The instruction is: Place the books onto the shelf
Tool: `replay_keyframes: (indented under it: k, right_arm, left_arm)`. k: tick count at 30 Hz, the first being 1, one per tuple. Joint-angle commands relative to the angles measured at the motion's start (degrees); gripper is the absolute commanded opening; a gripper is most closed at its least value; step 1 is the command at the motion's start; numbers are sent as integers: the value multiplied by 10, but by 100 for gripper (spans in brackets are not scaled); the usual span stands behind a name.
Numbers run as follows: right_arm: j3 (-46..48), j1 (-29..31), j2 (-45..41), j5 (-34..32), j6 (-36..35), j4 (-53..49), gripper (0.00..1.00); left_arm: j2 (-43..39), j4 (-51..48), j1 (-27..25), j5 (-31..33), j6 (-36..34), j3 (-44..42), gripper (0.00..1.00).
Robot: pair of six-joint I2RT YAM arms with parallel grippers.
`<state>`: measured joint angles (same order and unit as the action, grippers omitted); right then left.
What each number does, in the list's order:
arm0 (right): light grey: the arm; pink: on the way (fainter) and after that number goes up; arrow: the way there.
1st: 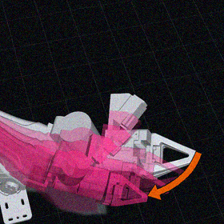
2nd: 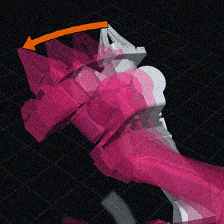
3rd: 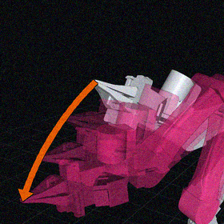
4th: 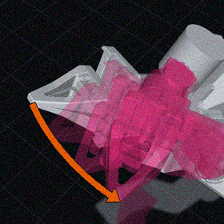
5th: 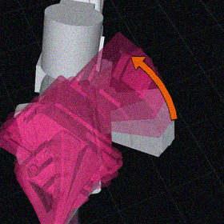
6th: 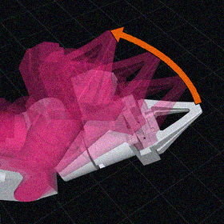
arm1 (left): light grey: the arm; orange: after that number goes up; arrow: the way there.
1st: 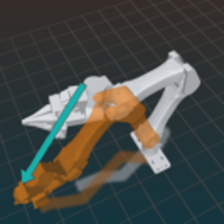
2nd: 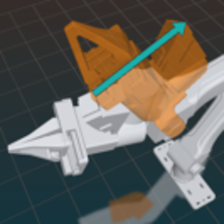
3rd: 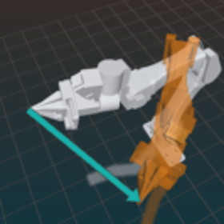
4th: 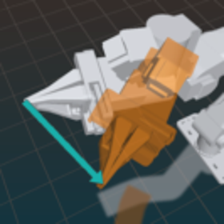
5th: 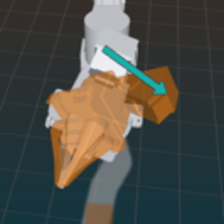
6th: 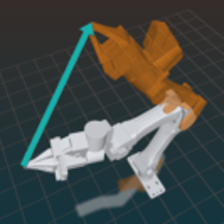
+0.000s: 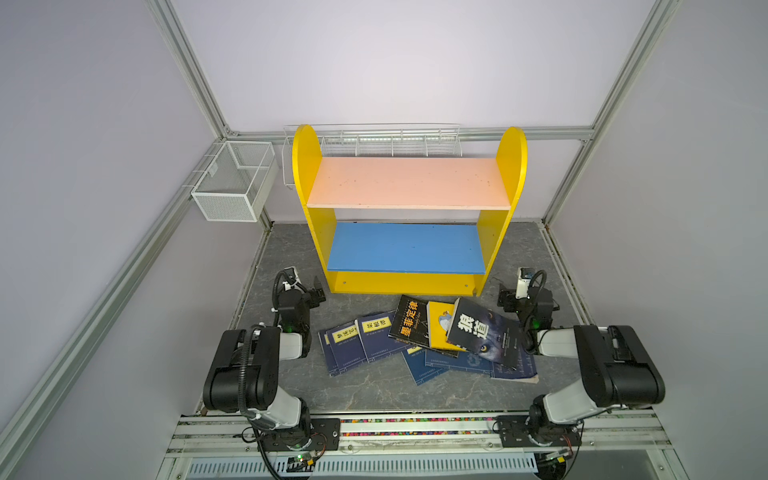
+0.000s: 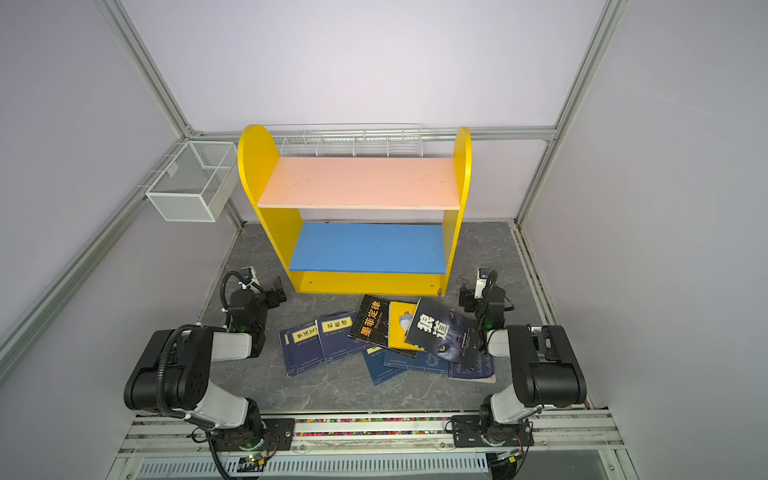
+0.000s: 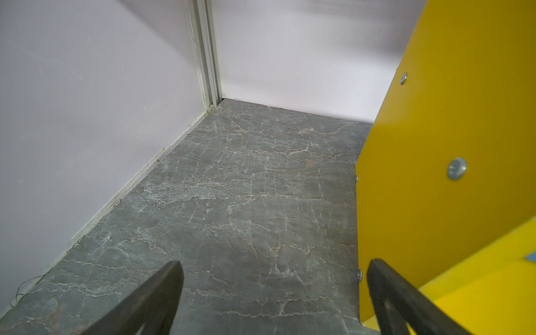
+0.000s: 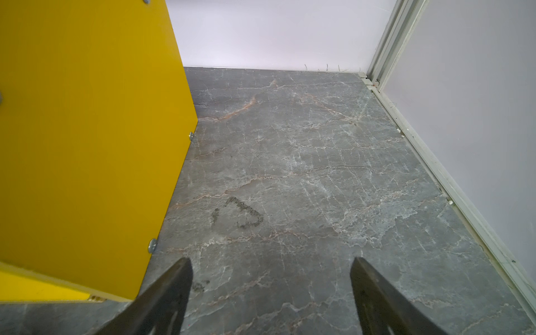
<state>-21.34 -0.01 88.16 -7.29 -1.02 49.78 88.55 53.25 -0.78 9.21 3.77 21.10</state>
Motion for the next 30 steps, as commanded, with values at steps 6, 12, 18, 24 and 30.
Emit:
replay_keyframes:
  k: [6, 12, 18, 24, 30]
  right_arm:
    - [-17, 2, -49, -32, 8, -53, 88]
    - [-96, 24, -149, -165, 135, -318, 96]
    - [-154, 51, -232, -215, 268, -561, 96]
    - [-165, 64, -286, -134, 355, -714, 94]
    - [-144, 63, -304, 2, 397, -790, 93]
  left_arm:
    - [-37, -98, -3, 5, -18, 44, 99]
    - [-127, -340, -10, 220, 95, 132, 99]
    - [-198, -525, -54, 334, 265, 147, 99]
    - [-246, -610, -177, 322, 306, 151, 99]
    - [-207, -622, -354, 175, 241, 204, 99]
